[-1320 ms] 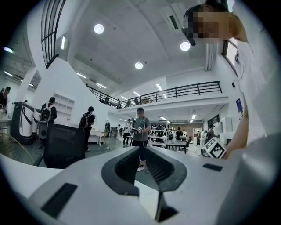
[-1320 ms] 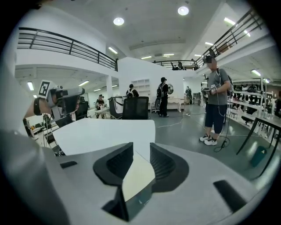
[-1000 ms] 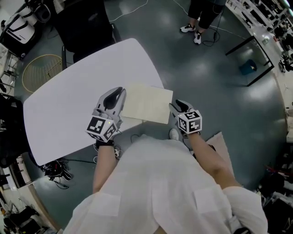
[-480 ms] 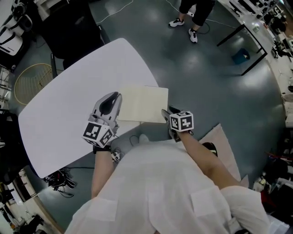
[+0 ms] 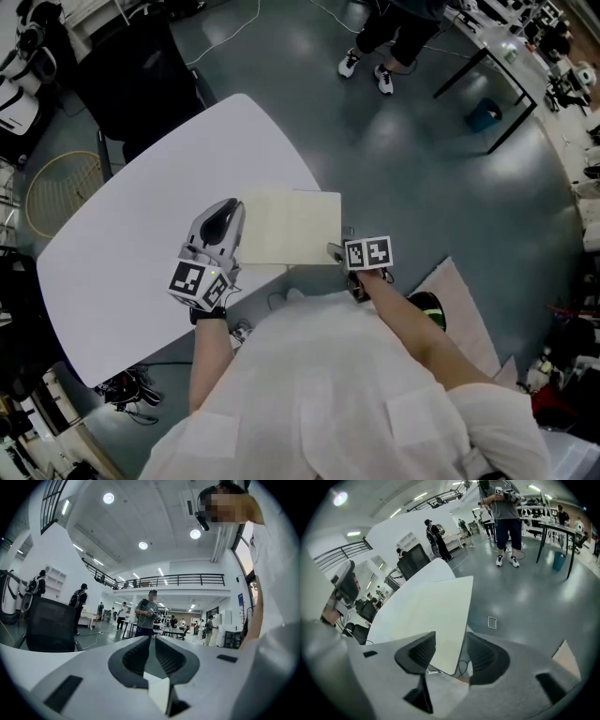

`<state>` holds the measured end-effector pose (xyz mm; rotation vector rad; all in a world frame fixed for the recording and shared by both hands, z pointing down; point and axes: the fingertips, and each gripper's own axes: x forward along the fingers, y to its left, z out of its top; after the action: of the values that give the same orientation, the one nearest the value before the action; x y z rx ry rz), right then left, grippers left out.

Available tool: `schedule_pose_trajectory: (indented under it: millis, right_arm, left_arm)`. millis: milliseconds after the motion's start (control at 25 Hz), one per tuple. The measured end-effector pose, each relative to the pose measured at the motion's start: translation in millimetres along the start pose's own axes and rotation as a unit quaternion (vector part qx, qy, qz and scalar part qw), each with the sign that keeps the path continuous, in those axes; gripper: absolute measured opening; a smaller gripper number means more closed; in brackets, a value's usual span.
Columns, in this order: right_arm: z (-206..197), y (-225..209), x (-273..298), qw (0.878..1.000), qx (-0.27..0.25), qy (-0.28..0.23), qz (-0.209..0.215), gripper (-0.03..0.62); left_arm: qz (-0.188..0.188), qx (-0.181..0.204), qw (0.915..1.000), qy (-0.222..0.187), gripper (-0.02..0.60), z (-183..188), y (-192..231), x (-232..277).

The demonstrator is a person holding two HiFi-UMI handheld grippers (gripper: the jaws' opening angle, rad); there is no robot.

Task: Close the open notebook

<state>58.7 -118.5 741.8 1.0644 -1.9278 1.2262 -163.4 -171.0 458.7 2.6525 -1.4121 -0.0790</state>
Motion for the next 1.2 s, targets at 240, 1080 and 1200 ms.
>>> schedule_pose_trajectory:
  millis: [240,1080,1200]
  right_arm:
    - [-17.7,-5.5,5.0,0.999,0.032,0.031,0.023,0.212]
    - [47.9,4.4,-36.0,0.999,0.005,-0.030,0.039,0.059]
    - [79.4,6.9,-44.7,0.998,-0.039,-0.043,0.031,0.048]
  left_arm:
    - [-0.004,-0.001,0.9999,0.015,0.041,-2.1,-4.1,3.9]
    - [-0.013,0.004,0.9999,0.004,0.041,14.8,-14.6,18.0]
    - [-0.008,0.010,0.9999,-0.002,0.041,15.8,-11.5,20.5]
